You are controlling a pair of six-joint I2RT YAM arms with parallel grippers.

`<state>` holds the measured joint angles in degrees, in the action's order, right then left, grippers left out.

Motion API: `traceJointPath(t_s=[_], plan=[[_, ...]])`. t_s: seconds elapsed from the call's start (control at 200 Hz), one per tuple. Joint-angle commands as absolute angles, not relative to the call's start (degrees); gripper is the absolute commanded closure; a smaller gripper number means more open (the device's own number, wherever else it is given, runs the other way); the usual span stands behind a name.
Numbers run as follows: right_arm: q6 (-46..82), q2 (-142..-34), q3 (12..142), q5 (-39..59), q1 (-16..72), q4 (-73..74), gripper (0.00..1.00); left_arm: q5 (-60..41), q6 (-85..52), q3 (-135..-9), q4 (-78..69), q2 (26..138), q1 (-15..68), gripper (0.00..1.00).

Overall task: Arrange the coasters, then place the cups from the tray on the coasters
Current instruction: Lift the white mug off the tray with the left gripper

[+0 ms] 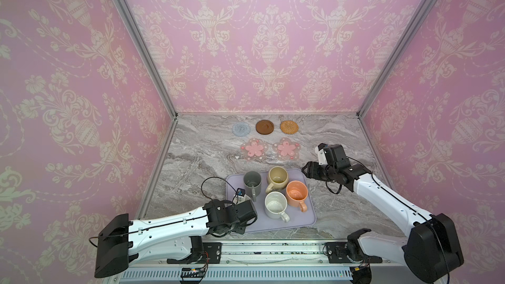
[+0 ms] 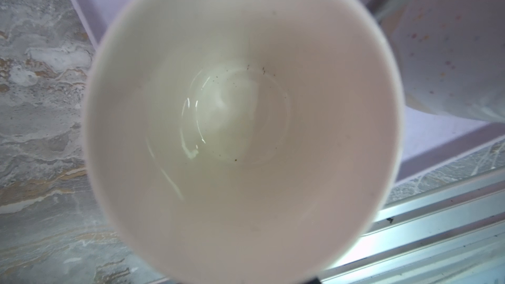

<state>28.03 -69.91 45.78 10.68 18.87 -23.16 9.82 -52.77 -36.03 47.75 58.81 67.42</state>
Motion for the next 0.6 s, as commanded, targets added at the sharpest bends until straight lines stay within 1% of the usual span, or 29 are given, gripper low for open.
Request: traceJointPath(t_s=[0.0,0.08,0.13,0.205,0.255,0.35,0.43,0.52,0.595], plan=[[26.88,-69.53,45.97,11.34,19.34,-23.16,0.36,12.48,-52.91,-34.98,47.78,57.57,66.64,0.71],[26.98,-69.43,45.88,11.43,19.42,-22.97,0.36,12.48,-52.67,-34.84,47.87,57.82,66.65,0.8],[27.04,-69.44,45.88,11.41,19.42,-23.01,0.36,12.35,-52.43,-34.86,47.77,58.28,66.62,0.8],[27.16,-69.48,45.89,11.55,19.51,-22.96,0.36,11.83,-52.04,-34.92,47.37,59.12,66.69,0.76],[27.16,-69.37,45.86,11.43,19.51,-22.92,0.36,11.61,-51.85,-35.01,47.11,59.73,66.62,0.76],[27.25,-69.17,45.92,11.46,19.53,-22.82,0.36,11.88,-51.69,-35.08,46.59,60.42,66.62,0.8],[27.15,-69.16,46.05,11.42,19.66,-22.83,0.36,12.0,-51.63,-35.07,46.14,60.73,66.66,0.87],[27.03,-69.17,46.3,11.6,19.67,-22.85,0.36,11.53,-51.59,-35.02,45.89,60.97,66.62,0.87],[27.07,-69.35,46.39,11.5,19.74,-22.76,0.36,11.74,-51.83,-35.07,46.23,61.13,66.63,0.95]])
